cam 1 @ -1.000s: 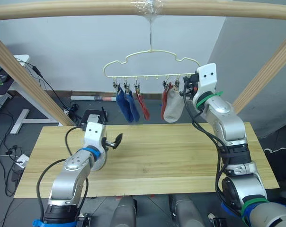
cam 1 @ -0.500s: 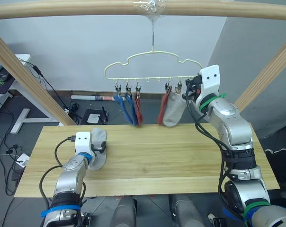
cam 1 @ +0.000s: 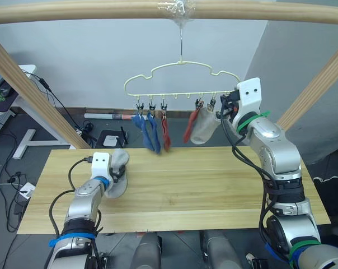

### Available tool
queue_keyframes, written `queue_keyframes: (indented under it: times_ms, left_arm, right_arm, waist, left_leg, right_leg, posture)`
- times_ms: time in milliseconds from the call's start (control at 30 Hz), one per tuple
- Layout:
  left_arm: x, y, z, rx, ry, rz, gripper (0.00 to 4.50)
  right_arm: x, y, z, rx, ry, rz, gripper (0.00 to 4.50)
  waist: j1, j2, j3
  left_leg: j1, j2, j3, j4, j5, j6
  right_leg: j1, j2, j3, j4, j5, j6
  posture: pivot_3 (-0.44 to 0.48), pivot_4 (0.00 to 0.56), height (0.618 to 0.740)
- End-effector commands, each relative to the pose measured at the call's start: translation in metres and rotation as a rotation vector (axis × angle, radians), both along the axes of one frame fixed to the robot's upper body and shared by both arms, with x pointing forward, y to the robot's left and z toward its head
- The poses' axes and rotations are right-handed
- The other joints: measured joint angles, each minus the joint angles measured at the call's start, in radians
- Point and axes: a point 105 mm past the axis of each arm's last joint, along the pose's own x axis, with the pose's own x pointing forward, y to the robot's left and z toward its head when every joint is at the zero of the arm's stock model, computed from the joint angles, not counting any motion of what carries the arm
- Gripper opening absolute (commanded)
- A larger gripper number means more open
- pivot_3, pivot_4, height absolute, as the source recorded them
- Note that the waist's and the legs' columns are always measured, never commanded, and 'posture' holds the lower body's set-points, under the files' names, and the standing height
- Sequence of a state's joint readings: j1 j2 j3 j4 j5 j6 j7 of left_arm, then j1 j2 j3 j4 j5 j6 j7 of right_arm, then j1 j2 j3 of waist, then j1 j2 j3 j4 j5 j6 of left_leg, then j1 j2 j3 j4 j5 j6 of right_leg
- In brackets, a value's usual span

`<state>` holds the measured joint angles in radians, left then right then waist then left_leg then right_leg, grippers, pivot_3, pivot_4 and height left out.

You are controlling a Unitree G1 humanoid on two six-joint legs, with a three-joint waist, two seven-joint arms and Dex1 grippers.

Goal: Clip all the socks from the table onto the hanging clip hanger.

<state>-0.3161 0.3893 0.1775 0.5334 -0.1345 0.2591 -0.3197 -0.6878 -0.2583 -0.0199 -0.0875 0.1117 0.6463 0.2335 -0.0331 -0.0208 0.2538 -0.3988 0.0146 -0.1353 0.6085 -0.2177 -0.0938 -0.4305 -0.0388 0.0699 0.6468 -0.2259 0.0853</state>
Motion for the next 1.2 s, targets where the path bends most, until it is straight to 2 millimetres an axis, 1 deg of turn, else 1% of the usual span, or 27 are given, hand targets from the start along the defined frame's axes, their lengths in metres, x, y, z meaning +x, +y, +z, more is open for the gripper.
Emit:
queue_keyframes:
  times_ms: [33, 200, 267, 333, 367, 400, 433, 467, 500, 533, 567, 600, 633, 700, 800, 867, 933, 1000, 1200]
  left_arm:
    - [-0.014, -0.009, -0.02, -0.014, 0.077, -0.04, 1.94]
    - [-0.015, -0.017, -0.016, -0.02, 0.058, -0.078, 0.51]
    - [-0.016, -0.029, -0.008, -0.016, 0.031, -0.132, 0.03]
    - [-0.016, -0.054, 0.006, -0.03, -0.016, -0.228, 0.03]
    - [-0.017, -0.063, 0.011, -0.041, -0.03, -0.258, 0.03]
    - [-0.019, -0.078, 0.016, -0.086, -0.039, -0.309, 0.03]
    - [-0.021, -0.087, 0.019, -0.117, -0.041, -0.341, 0.03]
    - [-0.023, -0.093, 0.021, -0.137, -0.04, -0.36, 0.03]
    - [-0.026, -0.108, 0.029, -0.173, -0.055, -0.424, 0.03]
    - [-0.029, -0.131, 0.044, -0.235, -0.079, -0.508, 0.03]
    - [-0.033, -0.148, 0.055, -0.28, -0.094, -0.571, 0.03]
    - [-0.037, -0.172, 0.075, -0.368, -0.122, -0.662, 0.03]
    - [-0.041, -0.194, 0.094, -0.438, -0.145, -0.746, 0.03]
    - [-0.048, -0.218, 0.115, -0.489, -0.168, -0.859, 0.03]
    - [-0.049, -0.239, 0.126, -0.493, -0.176, -0.944, 0.03]
    - [-0.048, -0.245, 0.133, -0.517, -0.183, -0.966, 0.03]
    - [-0.041, -0.252, 0.142, -0.542, -0.204, -0.958, 0.03]
    - [-0.037, -0.261, 0.147, -0.547, -0.212, -0.977, 0.03]
    - [-0.026, -0.263, 0.146, -0.555, -0.217, -0.949, 0.03]
  right_arm:
    - [-0.001, -0.01, 0.006, 0.012, -0.021, -0.031, 0.0]
    - [0.0, -0.011, 0.008, 0.012, -0.018, -0.027, 0.0]
    - [0.0, -0.015, 0.01, 0.029, -0.003, -0.027, 0.0]
    - [0.001, -0.02, 0.013, 0.071, 0.038, -0.019, 0.0]
    - [0.001, -0.021, 0.014, 0.089, 0.056, -0.014, 0.0]
    - [0.001, -0.021, 0.014, 0.12, 0.092, 0.003, 0.0]
    - [0.001, -0.021, 0.013, 0.141, 0.118, 0.015, 0.0]
    - [0.0, -0.021, 0.013, 0.153, 0.134, 0.023, 0.0]
    - [0.001, -0.022, 0.013, 0.205, 0.179, 0.031, 0.0]
    - [0.001, -0.024, 0.012, 0.279, 0.248, 0.046, 0.0]
    - [0.0, -0.024, 0.012, 0.33, 0.299, 0.062, 0.0]
    - [-0.001, -0.025, 0.014, 0.406, 0.373, 0.087, 0.0]
    - [-0.003, -0.025, 0.017, 0.443, 0.42, 0.113, 0.0]
    - [-0.005, -0.026, 0.022, 0.509, 0.481, 0.138, 0.0]
    - [-0.009, -0.022, 0.026, 0.543, 0.536, 0.169, 0.0]
    - [-0.01, -0.021, 0.027, 0.539, 0.544, 0.171, 0.0]
    - [-0.01, -0.021, 0.029, 0.564, 0.555, 0.162, 0.0]
    - [-0.012, -0.02, 0.031, 0.575, 0.563, 0.165, 0.0]
    - [-0.016, -0.017, 0.03, 0.577, 0.579, 0.164, 0.0]
  waist:
    - [0.0, 0.0, 0.0]
    - [0.001, 0.0, 0.0]
    - [0.001, 0.0, 0.0]
    - [0.001, 0.0, 0.0]
    - [0.003, 0.0, 0.0]
    - [0.004, 0.0, 0.0]
    - [0.004, 0.0, 0.0]
    - [0.003, 0.0, 0.0]
    - [0.002, 0.0, 0.0]
    - [0.0, 0.0, 0.0]
    - [0.0, 0.0, 0.001]
    - [0.001, 0.0, 0.001]
    - [0.005, 0.0, 0.001]
    - [0.007, 0.0, 0.001]
    - [-0.001, 0.0, 0.001]
    - [-0.011, 0.0, 0.001]
    - [-0.018, 0.001, 0.001]
    - [-0.019, 0.001, 0.001]
    - [-0.021, 0.001, 0.002]
  left_leg:
    - [0.0, 0.0, 0.0, 0.0, 0.0, 0.0]
    - [0.0, 0.0, 0.0, 0.0, 0.0, 0.0]
    - [0.0, 0.0, 0.0, 0.0, 0.0, 0.0]
    - [0.0, 0.0, 0.0, 0.0, 0.0, 0.0]
    - [-0.001, 0.0, 0.0, 0.0, 0.0, 0.0]
    - [-0.001, -0.001, 0.0, 0.0, 0.0, 0.0]
    - [-0.002, -0.001, -0.001, 0.0, 0.0, 0.0]
    - [-0.002, -0.001, -0.001, 0.0, 0.0, 0.0]
    - [-0.002, -0.001, -0.001, 0.0, 0.0, 0.0]
    - [-0.002, 0.0, -0.001, 0.0, 0.0, 0.0]
    - [-0.002, 0.0, -0.001, 0.0, 0.0, 0.0]
    - [-0.002, 0.0, -0.001, 0.0, 0.0, 0.0]
    - [-0.002, 0.0, -0.001, 0.001, 0.0, 0.0]
    - [-0.003, -0.001, -0.002, 0.002, 0.0, 0.0]
    - [-0.002, -0.001, -0.001, 0.002, 0.0, 0.0]
    - [-0.002, -0.001, -0.001, 0.0, -0.001, 0.002]
    - [-0.002, -0.001, -0.001, 0.0, -0.002, 0.003]
    - [-0.002, -0.001, -0.001, 0.001, -0.002, 0.003]
    - [-0.003, -0.001, -0.001, 0.001, -0.002, 0.003]
  right_leg:
    - [0.0, 0.0, 0.0, 0.0, 0.0, 0.001]
    - [0.0, 0.0, 0.0, 0.0, -0.001, 0.002]
    - [0.001, 0.0, 0.0, 0.0, -0.001, 0.002]
    - [0.001, 0.0, 0.0, -0.001, -0.001, 0.001]
    - [0.0, -0.001, 0.0, -0.001, 0.001, -0.001]
    - [0.0, -0.001, 0.0, -0.001, 0.001, -0.002]
    - [0.0, -0.001, 0.0, -0.001, 0.001, -0.002]
    - [0.0, -0.001, -0.001, -0.002, 0.001, -0.002]
    - [0.0, -0.001, -0.001, -0.002, 0.001, -0.002]
    - [0.0, -0.001, -0.001, -0.001, 0.001, -0.002]
    - [0.0, -0.001, -0.001, -0.001, 0.001, -0.002]
    - [0.0, -0.001, -0.001, -0.001, 0.001, -0.002]
    - [0.0, -0.001, -0.001, 0.0, 0.001, -0.002]
    - [0.001, -0.001, -0.002, -0.001, 0.002, -0.002]
    - [0.002, -0.001, -0.001, -0.002, 0.001, -0.002]
    - [0.001, 0.0, -0.001, -0.002, 0.001, -0.004]
    - [0.001, 0.0, -0.001, -0.001, 0.0, -0.005]
    - [0.001, -0.001, -0.001, -0.002, 0.0, -0.005]
    - [0.001, -0.001, -0.001, -0.002, 0.0, -0.004]
  posture:
    - [0.025, 0.25, 0.74]
    - [0.028, 0.251, 0.74]
    - [0.028, 0.251, 0.74]
    - [0.022, 0.252, 0.74]
    - [0.022, 0.252, 0.74]
    - [0.022, 0.252, 0.74]
    - [0.022, 0.252, 0.74]
    - [0.022, 0.252, 0.74]
    - [0.021, 0.252, 0.74]
    - [0.018, 0.251, 0.74]
    - [0.018, 0.251, 0.74]
    - [0.018, 0.251, 0.74]
    - [0.011, 0.248, 0.74]
    - [0.011, 0.248, 0.74]
    - [0.011, 0.248, 0.74]
    - [-0.015, 0.247, 0.74]
    - [-0.018, 0.249, 0.74]
    - [-0.018, 0.249, 0.74]
    - [-0.031, 0.251, 0.74]
